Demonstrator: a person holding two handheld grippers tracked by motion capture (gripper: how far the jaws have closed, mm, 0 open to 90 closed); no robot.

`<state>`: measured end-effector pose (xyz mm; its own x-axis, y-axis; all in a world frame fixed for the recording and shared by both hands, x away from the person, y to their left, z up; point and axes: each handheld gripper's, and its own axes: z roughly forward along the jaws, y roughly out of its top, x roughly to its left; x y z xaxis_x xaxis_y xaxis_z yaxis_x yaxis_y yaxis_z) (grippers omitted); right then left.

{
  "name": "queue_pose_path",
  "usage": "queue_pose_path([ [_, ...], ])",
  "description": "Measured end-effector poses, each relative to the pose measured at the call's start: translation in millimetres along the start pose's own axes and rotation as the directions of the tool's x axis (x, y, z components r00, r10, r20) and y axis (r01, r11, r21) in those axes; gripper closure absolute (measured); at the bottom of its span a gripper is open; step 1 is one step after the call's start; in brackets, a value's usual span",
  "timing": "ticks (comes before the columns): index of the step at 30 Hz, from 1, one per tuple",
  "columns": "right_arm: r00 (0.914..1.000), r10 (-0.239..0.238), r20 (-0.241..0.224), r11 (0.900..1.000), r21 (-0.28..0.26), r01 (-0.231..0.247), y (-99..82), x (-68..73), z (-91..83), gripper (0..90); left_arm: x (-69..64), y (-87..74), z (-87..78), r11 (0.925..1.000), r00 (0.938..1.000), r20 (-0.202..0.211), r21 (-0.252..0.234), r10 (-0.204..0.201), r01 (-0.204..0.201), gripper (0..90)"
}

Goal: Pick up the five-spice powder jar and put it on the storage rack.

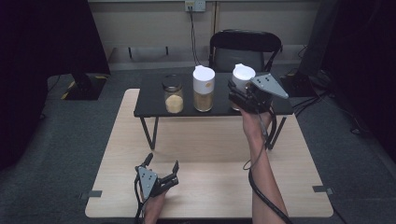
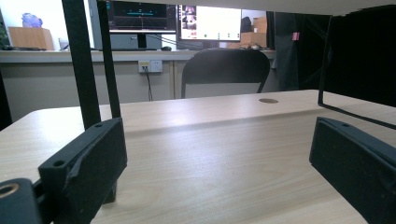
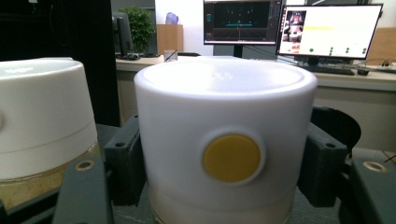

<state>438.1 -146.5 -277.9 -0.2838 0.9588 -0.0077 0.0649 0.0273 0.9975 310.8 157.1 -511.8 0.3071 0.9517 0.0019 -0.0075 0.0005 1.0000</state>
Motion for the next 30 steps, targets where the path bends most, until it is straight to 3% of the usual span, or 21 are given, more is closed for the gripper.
queue_pose_path([
  [9, 0.9998, 0.016, -0.014, 0.9996, 0.024, -0.016, -2.6, -3.9, 3.2, 30.2, -0.1, 0.0, 0.1, 1.0, 1.0, -0.003, 0.0, 0.0, 0.0, 4.0],
  [30, 0.9992, 0.03, -0.027, 0.9994, 0.016, -0.029, -4.5, -5.0, 2.1, 29.3, -0.3, 0.0, 0.1, 1.0, 1.0, -0.007, 0.0, 0.0, 0.0, 4.1],
])
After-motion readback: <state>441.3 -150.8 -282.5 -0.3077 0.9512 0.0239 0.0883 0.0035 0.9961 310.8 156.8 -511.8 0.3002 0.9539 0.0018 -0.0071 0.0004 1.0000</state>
